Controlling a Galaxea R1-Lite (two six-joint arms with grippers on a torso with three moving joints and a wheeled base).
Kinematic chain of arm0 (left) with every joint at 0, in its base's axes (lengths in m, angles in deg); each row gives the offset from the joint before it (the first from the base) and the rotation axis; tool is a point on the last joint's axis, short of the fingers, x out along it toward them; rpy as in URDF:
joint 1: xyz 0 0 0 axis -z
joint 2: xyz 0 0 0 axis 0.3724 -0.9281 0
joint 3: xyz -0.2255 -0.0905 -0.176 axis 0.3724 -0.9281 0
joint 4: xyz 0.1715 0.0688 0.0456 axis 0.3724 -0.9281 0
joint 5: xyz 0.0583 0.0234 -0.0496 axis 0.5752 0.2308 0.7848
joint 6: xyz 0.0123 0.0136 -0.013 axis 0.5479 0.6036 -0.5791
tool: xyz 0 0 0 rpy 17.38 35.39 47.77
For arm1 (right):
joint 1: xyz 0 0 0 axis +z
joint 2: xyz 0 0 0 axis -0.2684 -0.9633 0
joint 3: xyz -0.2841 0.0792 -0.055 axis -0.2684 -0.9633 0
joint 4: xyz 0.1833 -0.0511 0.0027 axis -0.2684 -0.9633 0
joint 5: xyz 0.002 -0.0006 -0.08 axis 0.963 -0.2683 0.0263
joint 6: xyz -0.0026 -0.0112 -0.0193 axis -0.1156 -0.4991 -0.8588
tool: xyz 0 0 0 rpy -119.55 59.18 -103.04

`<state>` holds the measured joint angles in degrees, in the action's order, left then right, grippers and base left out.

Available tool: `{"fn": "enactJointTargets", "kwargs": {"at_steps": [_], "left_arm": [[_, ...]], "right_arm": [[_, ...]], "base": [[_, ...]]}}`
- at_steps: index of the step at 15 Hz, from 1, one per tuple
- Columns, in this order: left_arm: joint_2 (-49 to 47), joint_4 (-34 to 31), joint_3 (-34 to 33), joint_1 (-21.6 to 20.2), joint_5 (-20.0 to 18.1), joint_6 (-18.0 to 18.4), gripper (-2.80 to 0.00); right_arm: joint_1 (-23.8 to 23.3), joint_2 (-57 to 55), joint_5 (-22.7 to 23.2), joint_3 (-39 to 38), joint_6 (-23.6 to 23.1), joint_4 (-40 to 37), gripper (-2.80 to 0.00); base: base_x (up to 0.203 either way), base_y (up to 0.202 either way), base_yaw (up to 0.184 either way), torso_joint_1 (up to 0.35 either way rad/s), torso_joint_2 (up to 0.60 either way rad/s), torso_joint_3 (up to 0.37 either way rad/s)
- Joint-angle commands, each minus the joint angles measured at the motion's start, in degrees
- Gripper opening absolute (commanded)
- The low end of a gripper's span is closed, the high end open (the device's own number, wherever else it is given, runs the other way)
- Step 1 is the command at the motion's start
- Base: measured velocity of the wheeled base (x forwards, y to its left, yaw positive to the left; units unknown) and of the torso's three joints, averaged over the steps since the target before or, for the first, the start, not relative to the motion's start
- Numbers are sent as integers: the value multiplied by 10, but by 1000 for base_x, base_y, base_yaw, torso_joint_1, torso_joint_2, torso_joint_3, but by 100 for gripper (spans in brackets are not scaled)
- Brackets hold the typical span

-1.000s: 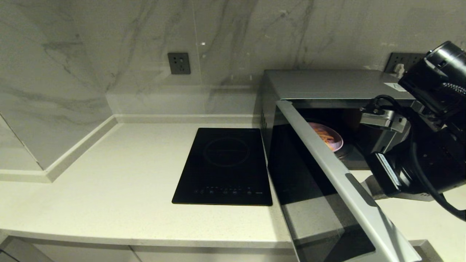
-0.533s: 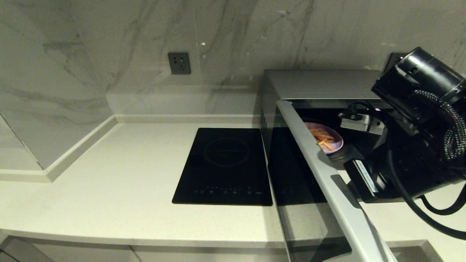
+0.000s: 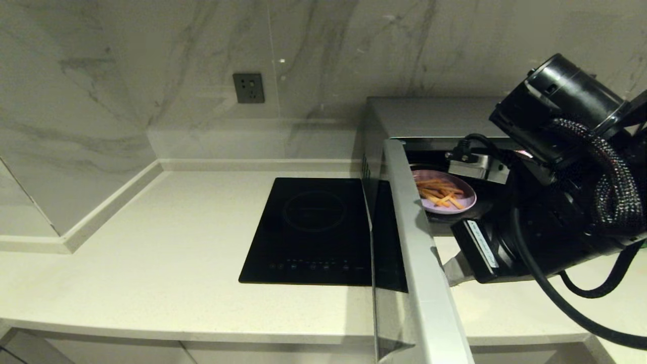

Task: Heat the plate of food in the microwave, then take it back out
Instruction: Open the microwave oven

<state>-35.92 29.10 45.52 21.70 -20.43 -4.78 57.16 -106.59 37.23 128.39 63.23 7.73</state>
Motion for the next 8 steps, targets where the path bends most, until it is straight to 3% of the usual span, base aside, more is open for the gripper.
{"fn": "enactJointTargets", "kwargs": {"at_steps": [1, 8], "left_arm": [[0, 0, 0, 0, 0, 0, -280], [0, 0, 0, 0, 0, 0, -280]], "right_arm": [[9, -10, 1, 13, 10, -3, -280], [11, -10, -8, 11, 22, -3, -280]], "base": [[0, 0, 0, 0, 0, 0], [0, 0, 0, 0, 0, 0]]}}
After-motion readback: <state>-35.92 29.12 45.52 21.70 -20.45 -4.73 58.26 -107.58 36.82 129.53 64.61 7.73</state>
